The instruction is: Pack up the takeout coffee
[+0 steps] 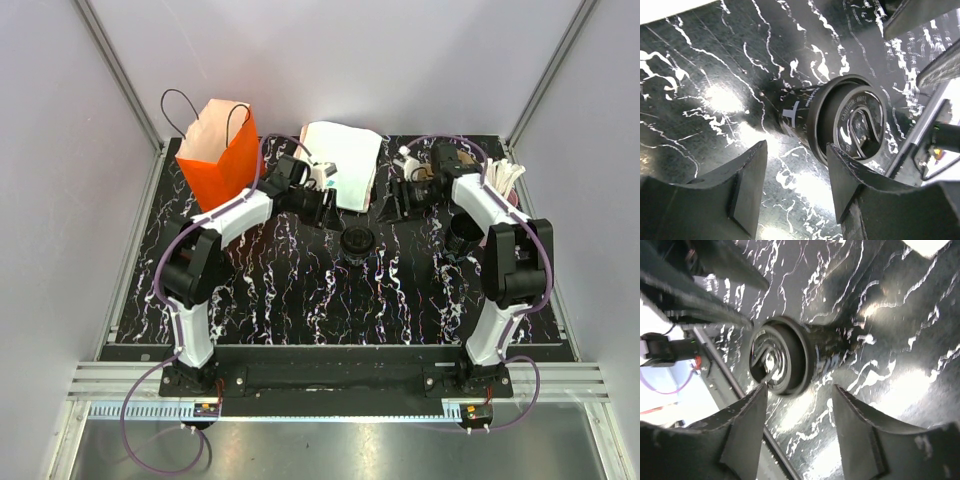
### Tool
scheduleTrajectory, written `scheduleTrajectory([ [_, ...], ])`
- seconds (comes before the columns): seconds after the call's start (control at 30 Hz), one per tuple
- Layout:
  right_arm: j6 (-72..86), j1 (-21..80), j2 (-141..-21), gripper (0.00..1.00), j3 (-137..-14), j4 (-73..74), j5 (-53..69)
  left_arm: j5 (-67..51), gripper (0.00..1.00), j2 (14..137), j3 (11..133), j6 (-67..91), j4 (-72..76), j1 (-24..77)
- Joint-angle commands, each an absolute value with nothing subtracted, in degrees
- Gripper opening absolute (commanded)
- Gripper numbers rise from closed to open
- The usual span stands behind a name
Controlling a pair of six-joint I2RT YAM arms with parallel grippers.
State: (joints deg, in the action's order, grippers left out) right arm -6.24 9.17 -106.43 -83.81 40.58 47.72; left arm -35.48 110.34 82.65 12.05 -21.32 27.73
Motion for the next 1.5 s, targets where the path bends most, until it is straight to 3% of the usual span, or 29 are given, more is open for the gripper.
scheduleTrajectory([
  [0.0, -8.87, 7.47, -103.10, 0.58, -79.73, 40.87, 55.10, -42.27, 0.54, 108.19, 80.51, 14.06, -15.57, 25.40],
  [0.7, -7.47, 7.38, -109.33, 0.39, -75.85, 37.71, 57.57, -51.24, 0.54, 109.86, 76.20, 18.63, -7.12, 24.08],
  [1.47, -5.98, 8.00, -110.74, 0.39, -75.32, 36.04, 59.06, -50.19, 0.53, 111.71, 75.67, 18.28, -7.12, 25.22],
])
